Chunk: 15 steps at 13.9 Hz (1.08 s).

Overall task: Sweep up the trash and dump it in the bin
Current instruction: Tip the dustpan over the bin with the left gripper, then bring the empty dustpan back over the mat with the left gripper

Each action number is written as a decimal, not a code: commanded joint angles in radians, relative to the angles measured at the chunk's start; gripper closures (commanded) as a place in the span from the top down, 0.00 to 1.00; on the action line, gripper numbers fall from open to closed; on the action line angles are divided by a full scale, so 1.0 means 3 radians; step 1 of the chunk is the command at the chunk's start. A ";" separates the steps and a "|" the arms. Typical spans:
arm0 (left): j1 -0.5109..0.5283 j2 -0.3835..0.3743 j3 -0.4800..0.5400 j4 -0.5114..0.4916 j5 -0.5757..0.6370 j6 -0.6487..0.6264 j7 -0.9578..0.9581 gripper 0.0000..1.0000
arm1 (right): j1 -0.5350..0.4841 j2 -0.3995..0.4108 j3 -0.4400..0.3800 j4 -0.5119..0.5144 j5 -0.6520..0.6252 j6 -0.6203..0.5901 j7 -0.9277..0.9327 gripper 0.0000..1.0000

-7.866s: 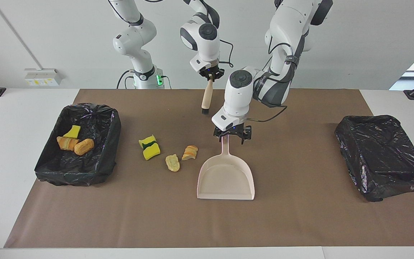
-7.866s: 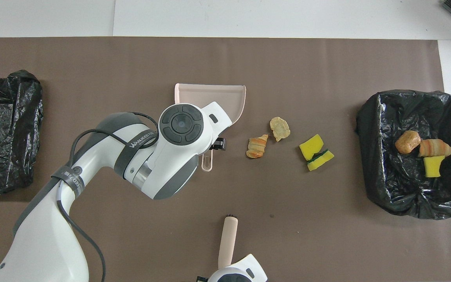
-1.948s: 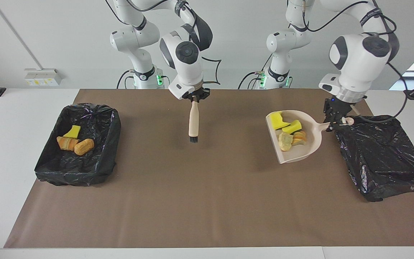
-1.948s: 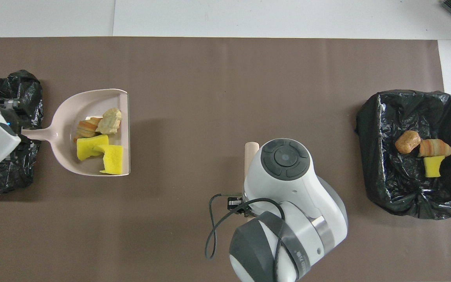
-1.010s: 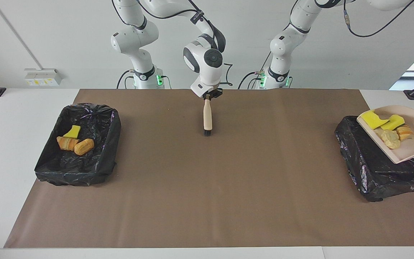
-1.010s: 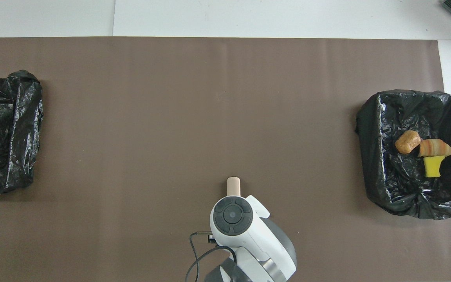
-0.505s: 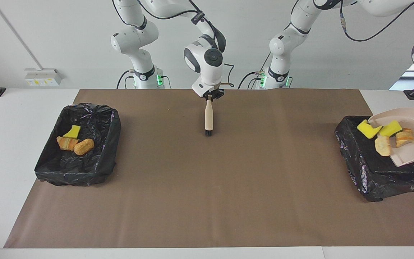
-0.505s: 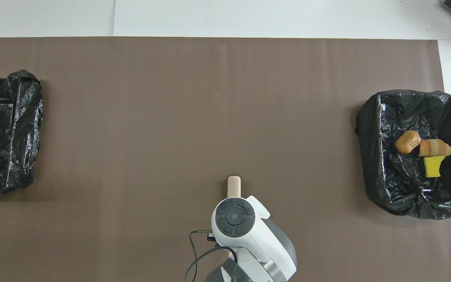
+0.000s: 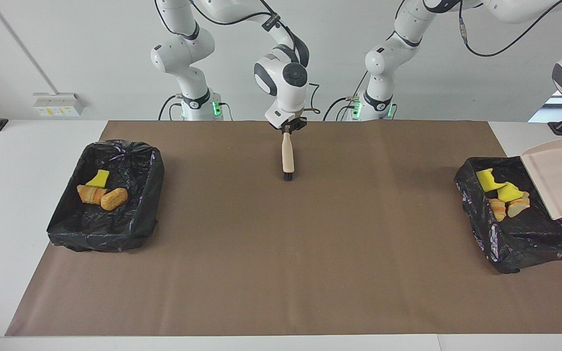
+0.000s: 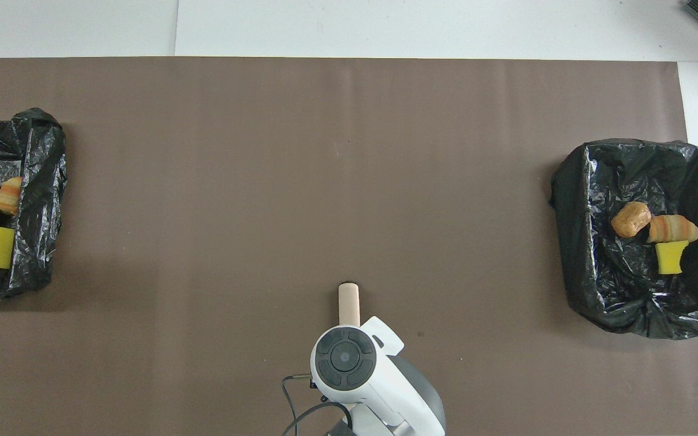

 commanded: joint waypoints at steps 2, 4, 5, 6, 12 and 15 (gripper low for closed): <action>-0.0028 -0.0153 -0.0002 0.0047 -0.0421 -0.0178 -0.0019 0.00 | -0.0042 -0.0072 0.0002 -0.0122 0.0065 0.0089 -0.0017 0.00; -0.0109 -0.0199 -0.0109 0.0057 -0.0586 -0.0397 -0.0039 0.00 | -0.0042 -0.0072 0.0002 -0.0122 0.0065 0.0114 -0.0007 0.00; -0.0151 -0.0200 -0.0170 0.0113 -0.0764 -0.0601 -0.0044 0.00 | -0.0042 -0.0062 0.0002 -0.0122 0.0070 0.0155 0.0003 0.00; -0.0237 -0.0169 -0.0176 0.0235 -0.0913 -0.0790 -0.0075 0.00 | -0.0047 -0.0047 0.0002 -0.0122 0.0070 0.0201 0.0003 0.15; -0.0922 -0.0307 -0.0191 -0.0249 -0.1389 -0.0848 -0.1462 0.00 | -0.0052 0.0000 0.0002 -0.0066 0.0070 0.0273 -0.0068 0.73; -0.1290 -0.0277 -0.0191 -0.0464 -0.1691 -0.0828 -0.2409 0.00 | -0.0062 0.0020 -0.0003 -0.0031 0.0070 0.0278 -0.0078 0.73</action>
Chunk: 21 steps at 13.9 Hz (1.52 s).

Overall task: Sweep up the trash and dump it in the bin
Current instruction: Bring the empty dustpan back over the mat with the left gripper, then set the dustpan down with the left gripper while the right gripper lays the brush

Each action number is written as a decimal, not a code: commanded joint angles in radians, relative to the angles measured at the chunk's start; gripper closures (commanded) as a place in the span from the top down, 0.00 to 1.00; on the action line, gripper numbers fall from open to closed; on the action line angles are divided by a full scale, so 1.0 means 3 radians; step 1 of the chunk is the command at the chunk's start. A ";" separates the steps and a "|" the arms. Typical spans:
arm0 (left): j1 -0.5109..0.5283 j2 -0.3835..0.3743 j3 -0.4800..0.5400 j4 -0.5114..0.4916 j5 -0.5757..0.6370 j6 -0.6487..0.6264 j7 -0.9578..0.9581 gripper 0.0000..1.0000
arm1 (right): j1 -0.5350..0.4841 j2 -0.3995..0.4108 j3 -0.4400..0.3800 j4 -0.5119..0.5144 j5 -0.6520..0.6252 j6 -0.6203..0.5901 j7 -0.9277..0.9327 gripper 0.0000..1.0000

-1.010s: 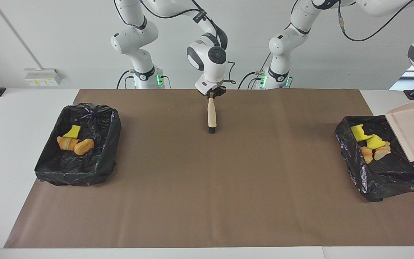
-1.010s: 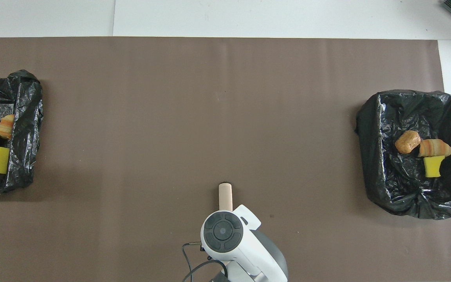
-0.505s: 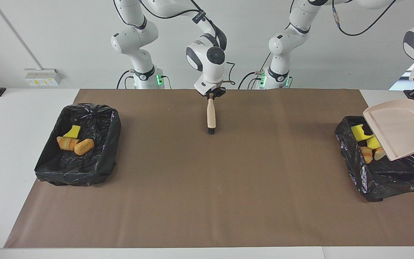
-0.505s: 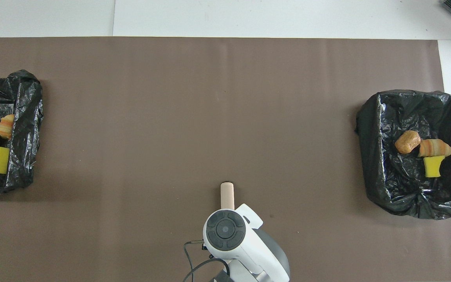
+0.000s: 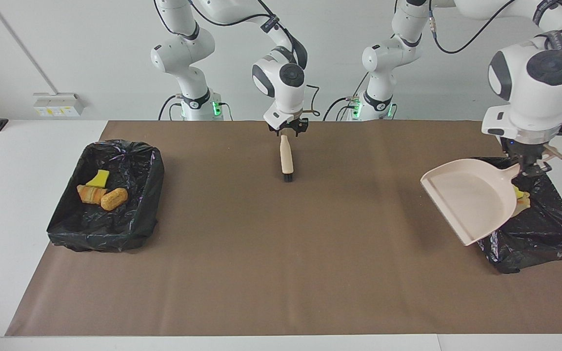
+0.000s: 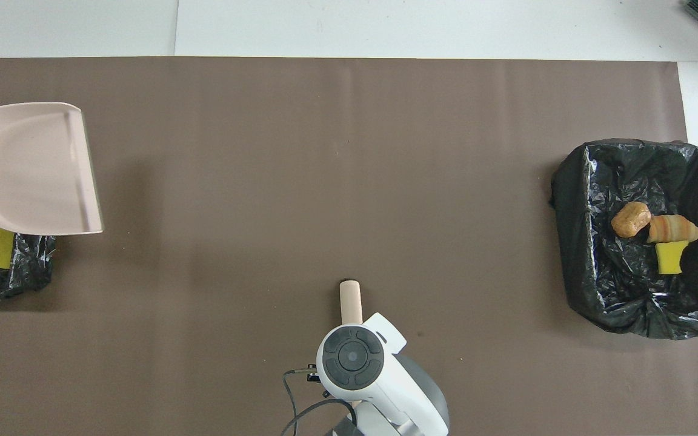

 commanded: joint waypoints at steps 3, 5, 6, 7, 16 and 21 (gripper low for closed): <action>-0.0686 0.0031 0.0061 -0.0270 -0.0357 0.0034 -0.1771 0.00 | -0.0048 0.0033 0.0009 0.0033 0.0064 0.0072 -0.0097 0.74; -0.1019 0.0133 0.0061 -0.0275 -0.0470 0.0080 -0.2687 0.00 | -0.0058 0.0049 0.0009 0.0078 0.0059 0.0072 -0.0138 0.81; -0.1137 0.0179 0.0061 -0.0270 -0.0571 0.0121 -0.3106 0.00 | -0.0109 0.0054 0.0004 0.0114 0.0059 0.0072 -0.0173 0.95; -0.1229 0.0205 0.0066 -0.0245 -0.0714 0.0162 -0.3465 0.00 | -0.0165 0.0054 0.0009 0.0155 0.0054 0.0067 -0.0224 1.00; -0.2186 0.0977 0.0097 0.0588 -0.1196 0.0341 -0.5712 0.00 | -0.0875 -0.0115 -0.0021 0.0488 -0.0411 -0.0070 -0.0755 1.00; -0.2498 0.1473 0.0097 0.1029 -0.1181 0.0463 -0.6168 0.00 | -0.1423 -0.0248 -0.0026 0.0513 -0.0590 -0.0147 -0.1292 1.00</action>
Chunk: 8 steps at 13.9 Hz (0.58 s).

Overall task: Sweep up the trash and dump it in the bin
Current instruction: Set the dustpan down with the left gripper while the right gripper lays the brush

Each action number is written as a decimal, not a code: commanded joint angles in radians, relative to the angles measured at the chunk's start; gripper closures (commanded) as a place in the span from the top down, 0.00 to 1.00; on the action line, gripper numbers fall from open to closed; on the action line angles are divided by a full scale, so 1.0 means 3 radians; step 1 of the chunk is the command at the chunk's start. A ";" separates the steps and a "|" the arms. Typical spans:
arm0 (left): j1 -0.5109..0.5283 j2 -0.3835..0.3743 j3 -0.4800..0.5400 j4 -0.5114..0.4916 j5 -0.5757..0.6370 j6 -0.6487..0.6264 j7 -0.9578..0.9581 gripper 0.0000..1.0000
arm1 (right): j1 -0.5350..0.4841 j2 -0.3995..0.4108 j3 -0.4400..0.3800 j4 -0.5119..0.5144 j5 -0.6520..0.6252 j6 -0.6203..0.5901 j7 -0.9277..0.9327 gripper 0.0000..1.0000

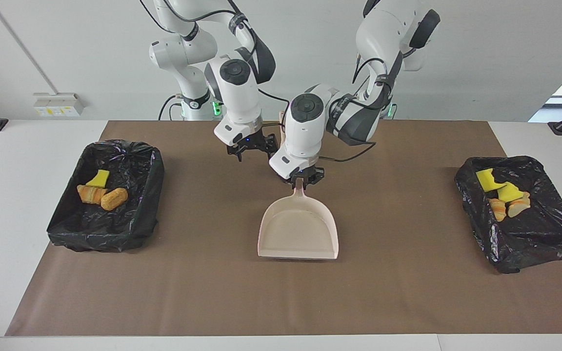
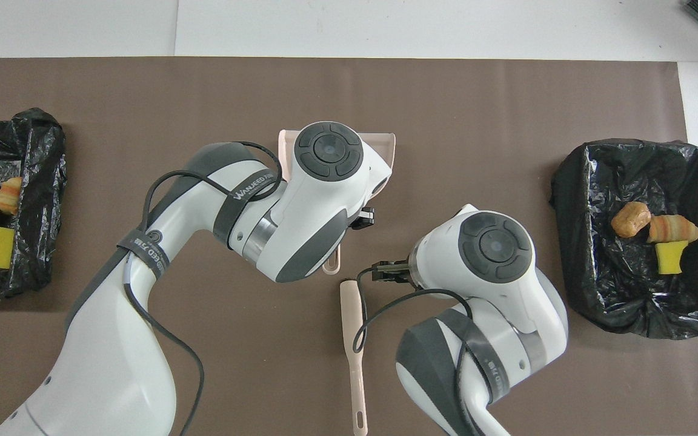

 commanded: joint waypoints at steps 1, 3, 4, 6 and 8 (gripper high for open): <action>-0.0151 0.0220 0.0068 0.0222 -0.0055 0.0202 -0.0132 0.00 | -0.0305 -0.0081 0.0038 -0.0007 -0.0130 -0.0059 -0.0302 1.00; -0.0151 0.0210 0.0068 0.0170 -0.0162 0.0305 -0.0132 0.17 | -0.0520 -0.0081 0.0038 0.0053 -0.0130 -0.0059 -0.0574 1.00; -0.0146 0.0210 0.0068 0.0155 -0.0188 0.0300 -0.0127 0.36 | -0.0632 -0.0081 0.0038 0.0094 -0.0130 -0.0064 -0.0666 1.00; -0.0136 0.0200 0.0068 0.0155 -0.0173 0.0239 -0.0132 0.76 | -0.0847 -0.0066 0.0038 0.0278 -0.0135 -0.0232 -0.0901 1.00; -0.0110 0.0164 0.0073 0.0145 -0.0157 0.0209 -0.0132 0.95 | -0.0985 -0.0066 0.0038 0.0401 -0.0186 -0.0365 -0.1050 1.00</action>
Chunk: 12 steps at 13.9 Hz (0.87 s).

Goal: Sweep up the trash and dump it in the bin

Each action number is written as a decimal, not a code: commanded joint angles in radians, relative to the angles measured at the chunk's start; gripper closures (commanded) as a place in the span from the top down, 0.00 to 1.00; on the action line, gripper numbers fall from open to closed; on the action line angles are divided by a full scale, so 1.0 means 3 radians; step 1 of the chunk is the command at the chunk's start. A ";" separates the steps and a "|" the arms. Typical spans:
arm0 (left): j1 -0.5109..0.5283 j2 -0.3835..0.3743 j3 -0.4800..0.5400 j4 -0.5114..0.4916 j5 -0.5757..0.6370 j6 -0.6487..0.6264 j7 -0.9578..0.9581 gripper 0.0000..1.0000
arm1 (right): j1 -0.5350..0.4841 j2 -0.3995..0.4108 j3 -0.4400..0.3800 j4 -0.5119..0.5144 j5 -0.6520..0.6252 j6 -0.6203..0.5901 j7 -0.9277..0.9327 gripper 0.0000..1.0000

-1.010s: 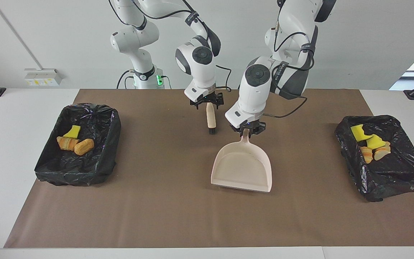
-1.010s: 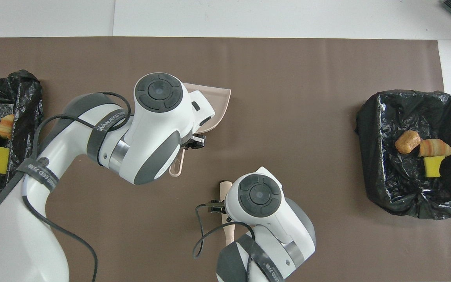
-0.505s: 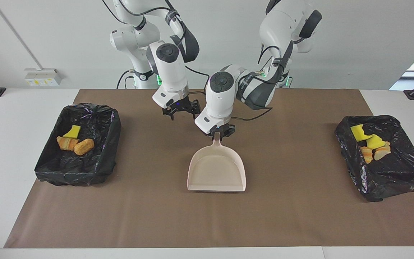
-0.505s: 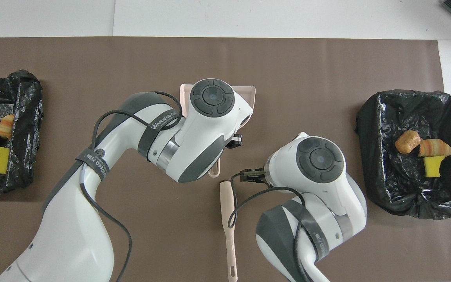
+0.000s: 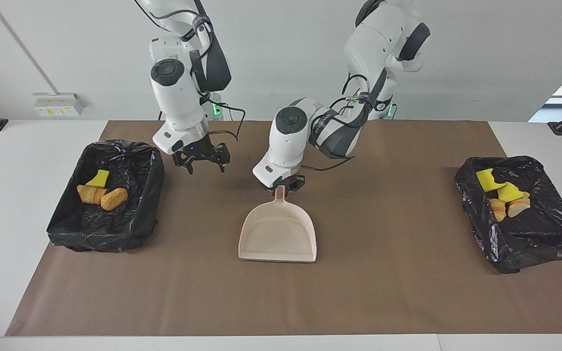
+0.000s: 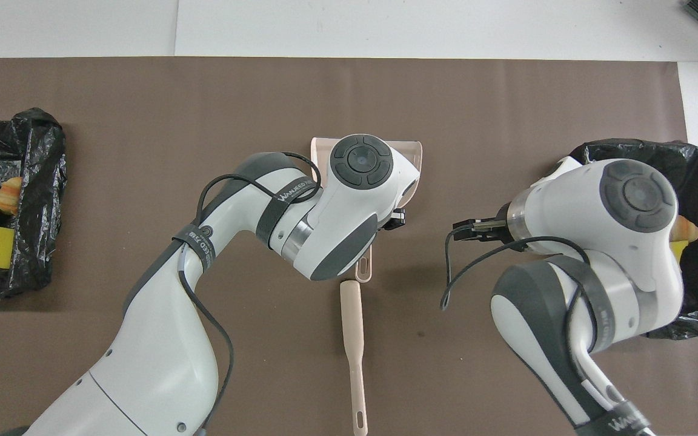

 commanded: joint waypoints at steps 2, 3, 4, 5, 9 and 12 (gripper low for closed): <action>0.0131 -0.0303 0.0043 -0.0059 -0.0035 -0.0279 0.0013 1.00 | -0.0200 -0.0024 0.0049 0.0330 -0.0315 -0.0324 -0.0153 1.00; 0.0238 -0.0527 0.0043 -0.0206 -0.0030 -0.0372 0.0038 1.00 | -0.0215 -0.0024 0.0049 0.0508 -0.0331 -0.0518 -0.0153 1.00; 0.0340 -0.0762 0.0043 -0.0431 -0.0025 -0.0403 0.0140 1.00 | -0.0230 -0.0019 0.0044 0.0667 -0.0342 -0.0697 -0.0153 1.00; 0.0468 -0.0992 0.0043 -0.0620 -0.0030 -0.0383 0.0293 1.00 | -0.0231 -0.0024 0.0008 0.0785 -0.0337 -0.0845 -0.0153 1.00; 0.1071 -0.2106 0.0038 -0.1545 -0.0035 -0.0475 0.0967 1.00 | -0.0226 -0.0029 -0.0043 0.1378 -0.0342 -0.1612 -0.0143 1.00; 0.1287 -0.2461 0.0063 -0.1568 -0.0071 -0.0934 0.1102 1.00 | -0.0220 -0.0039 -0.0129 0.1660 -0.0301 -0.1971 -0.0128 1.00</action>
